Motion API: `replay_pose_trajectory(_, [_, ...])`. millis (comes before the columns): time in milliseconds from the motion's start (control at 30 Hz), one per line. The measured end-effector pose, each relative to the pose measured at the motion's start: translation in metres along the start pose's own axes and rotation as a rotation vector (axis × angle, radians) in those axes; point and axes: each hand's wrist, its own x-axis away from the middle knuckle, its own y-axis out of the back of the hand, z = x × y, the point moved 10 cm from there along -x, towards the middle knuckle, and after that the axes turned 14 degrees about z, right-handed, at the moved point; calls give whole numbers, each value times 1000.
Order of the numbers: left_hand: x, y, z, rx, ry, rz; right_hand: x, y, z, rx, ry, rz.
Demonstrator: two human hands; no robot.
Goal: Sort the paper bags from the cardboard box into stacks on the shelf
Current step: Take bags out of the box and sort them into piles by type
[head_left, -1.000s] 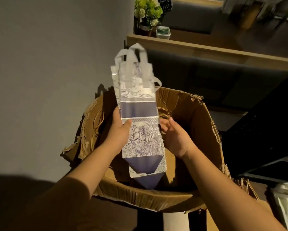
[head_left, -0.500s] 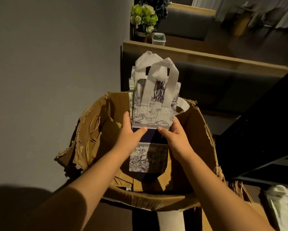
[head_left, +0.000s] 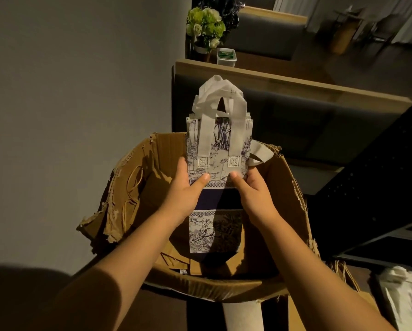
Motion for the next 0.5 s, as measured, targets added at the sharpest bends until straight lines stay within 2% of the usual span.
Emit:
replay_pose_trajectory(233, [0,0,3,69,-5,-15,1,3,0,93,-56,-84])
replay_pose_trajectory(367, [-2,2,-4,17,-15,-12,0,-2,7,-70,-22,-42])
replay_pose_trajectory(500, [-9,6,-11,-63,10,58,-2,26,29,-52,29,-190])
